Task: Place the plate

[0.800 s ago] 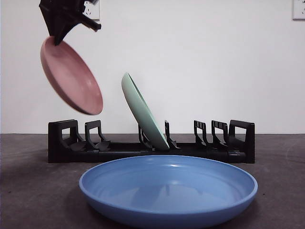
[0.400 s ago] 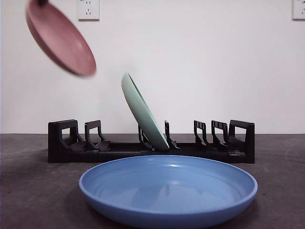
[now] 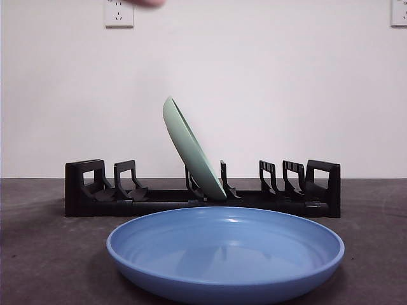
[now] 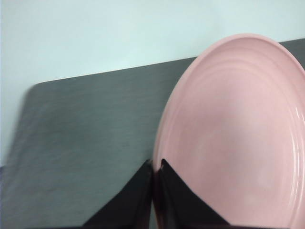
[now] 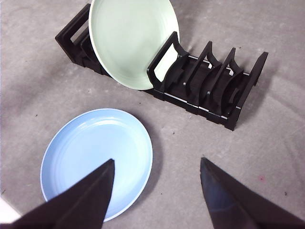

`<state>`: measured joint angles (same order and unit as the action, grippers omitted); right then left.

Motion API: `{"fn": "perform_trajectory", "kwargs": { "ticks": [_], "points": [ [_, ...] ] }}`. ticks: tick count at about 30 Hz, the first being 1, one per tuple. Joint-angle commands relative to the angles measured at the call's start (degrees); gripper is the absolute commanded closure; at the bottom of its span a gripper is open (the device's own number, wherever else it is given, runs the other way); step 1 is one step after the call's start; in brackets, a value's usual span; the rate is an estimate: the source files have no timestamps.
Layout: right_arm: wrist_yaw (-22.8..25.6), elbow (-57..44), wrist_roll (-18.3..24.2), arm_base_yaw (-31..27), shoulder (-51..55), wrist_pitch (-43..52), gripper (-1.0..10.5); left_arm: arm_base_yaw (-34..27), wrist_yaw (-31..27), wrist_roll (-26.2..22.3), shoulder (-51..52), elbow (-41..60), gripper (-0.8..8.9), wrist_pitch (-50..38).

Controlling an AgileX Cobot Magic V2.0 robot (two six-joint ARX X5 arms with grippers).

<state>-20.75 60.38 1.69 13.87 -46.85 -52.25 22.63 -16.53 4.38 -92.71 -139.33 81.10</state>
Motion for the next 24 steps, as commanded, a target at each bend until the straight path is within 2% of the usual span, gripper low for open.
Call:
{"fn": "perform_trajectory", "kwargs": {
  "ticks": [1, 6, 11, 15, 19, 22, 24],
  "points": [
    [0.2, 0.4, 0.5, 0.3, -0.1, -0.4, 6.7, 0.2, 6.6, 2.2, 1.7, -1.1, 8.02, 2.8],
    [0.2, 0.4, 0.5, 0.3, -0.1, -0.6, 6.7, 0.2, 14.6, 3.2, 4.8, 2.4, 8.03, 3.0],
    [0.2, 0.4, 0.5, 0.3, -0.1, -1.3, 6.7, 0.3, 21.8, 3.4, 8.6, 12.1, 8.02, 3.0],
    [0.2, 0.4, 0.5, 0.3, -0.1, -1.5, 6.7, 0.3, 25.4, 3.3, 12.6, 22.3, 8.03, 3.0],
    [0.2, 0.4, 0.5, 0.3, -0.1, -1.5, 6.7, 0.8, 26.7, 2.3, 17.2, 33.3, 8.02, 2.7],
    [0.2, 0.4, 0.5, 0.3, -0.1, -1.5, 6.7, 1.4, 27.5, 2.6, 21.6, 42.5, 8.03, -2.4],
    [0.2, 0.4, 0.5, 0.3, -0.1, -1.5, 6.7, 1.8, 30.1, 4.3, 25.1, 48.6, 8.02, -7.6]
  ]
}}
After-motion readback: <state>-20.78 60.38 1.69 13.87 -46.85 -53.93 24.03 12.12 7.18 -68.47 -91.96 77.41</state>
